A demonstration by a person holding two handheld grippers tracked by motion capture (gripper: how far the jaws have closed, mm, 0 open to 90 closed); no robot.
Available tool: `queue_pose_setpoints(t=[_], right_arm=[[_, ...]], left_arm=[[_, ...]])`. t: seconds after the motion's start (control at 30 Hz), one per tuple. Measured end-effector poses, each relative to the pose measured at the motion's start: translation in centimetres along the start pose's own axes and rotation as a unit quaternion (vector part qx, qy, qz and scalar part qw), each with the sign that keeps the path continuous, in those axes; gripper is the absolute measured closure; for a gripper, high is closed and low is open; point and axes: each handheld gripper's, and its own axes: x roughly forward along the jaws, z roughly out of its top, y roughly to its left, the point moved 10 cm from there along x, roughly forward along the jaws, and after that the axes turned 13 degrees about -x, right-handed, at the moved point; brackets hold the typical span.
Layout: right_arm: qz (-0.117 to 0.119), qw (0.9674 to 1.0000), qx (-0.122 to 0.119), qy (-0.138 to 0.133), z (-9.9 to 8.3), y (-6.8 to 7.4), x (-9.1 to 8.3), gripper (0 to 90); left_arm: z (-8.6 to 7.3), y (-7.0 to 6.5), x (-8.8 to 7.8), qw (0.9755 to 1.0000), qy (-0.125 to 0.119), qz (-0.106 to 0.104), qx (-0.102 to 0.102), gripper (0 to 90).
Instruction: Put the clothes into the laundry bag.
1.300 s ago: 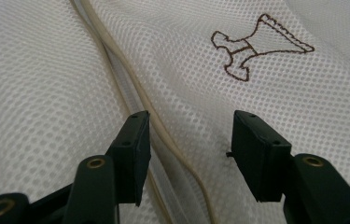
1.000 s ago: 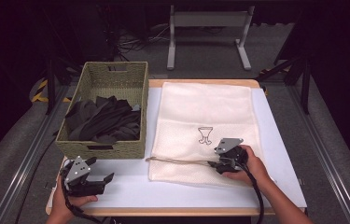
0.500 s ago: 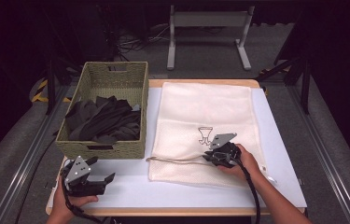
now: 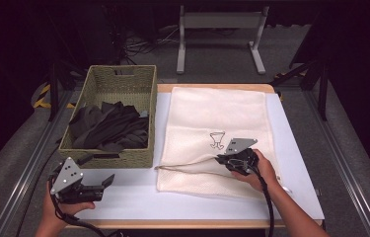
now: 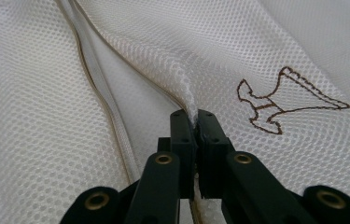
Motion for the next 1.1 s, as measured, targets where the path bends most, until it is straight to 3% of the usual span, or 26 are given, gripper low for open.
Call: queue_pose_setpoints(t=[0.17, 0.2, 0.3, 0.33, 0.57, 0.6, 0.63, 0.8, 0.9, 0.97, 1.03, 1.1], right_arm=[[-0.007, 0.9999, 0.0, -0.008, 0.7, -0.5, -0.7, 86.9], [-0.007, 0.9999, 0.0, -0.01, 0.8, -0.5, -0.8, 86.9], [-0.01, 0.9999, 0.001, -0.013, 1.2, -0.6, -0.9, 86.9], [-0.009, 0.9999, 0.003, -0.013, 1.2, -0.6, -0.9, 86.9], [-0.007, 0.9999, -0.001, -0.012, 1.3, -0.4, -0.7, 86.7], [-0.007, 0.9999, 0.0, -0.014, 1.3, -0.4, -0.7, 86.7], [-0.007, 0.9999, 0.0, -0.014, 1.3, -0.4, -0.7, 86.7], [0.0, 0.9999, 0.005, -0.012, 1.0, -0.1, -0.4, 86.6], [0.002, 0.9999, 0.004, -0.01, 0.9, 0.1, -0.4, 86.4], [0.004, 0.9999, 0.004, -0.009, 0.8, 0.1, -0.3, 86.4], [0.005, 0.9999, 0.005, -0.01, 0.8, 0.1, -0.3, 86.3], [0.008, 0.9999, 0.006, -0.009, 0.8, 0.2, -0.2, 86.3]], left_arm=[[1.9, 0.7, 0.6, 0.9998, 0.013, 0.001, 0.012, 5.1], [2.6, 1.2, 1.4, 0.9996, 0.028, 0.0, 0.011, 4.6], [3.0, 1.7, 2.4, 0.9989, 0.041, 0.006, 0.02, 3.8], [3.5, 2.1, 3.3, 0.9988, 0.047, -0.003, 0.012, 3.8], [5.7, 3.3, 5.4, 0.9976, 0.067, -0.004, 0.018, 2.8], [6.0, 3.5, 6.3, 0.9958, 0.087, -0.001, 0.029, 2.4], [6.0, 3.5, 6.3, 0.9958, 0.087, -0.001, 0.029, 1.8], [6.2, 4.4, 8.6, 0.9896, 0.138, 0.0, 0.039, 1.0], [6.0, 5.0, 9.8, 0.9847, 0.172, -0.007, 0.028, 0.3], [5.7, 5.3, 10.5, 0.9792, 0.2, -0.01, 0.03, 0.2], [5.8, 5.7, 11.1, 0.9781, 0.205, 0.005, 0.037, 0.2], [5.7, 6.0, 11.7, 0.9735, 0.226, 0.002, 0.034, 0.2]])
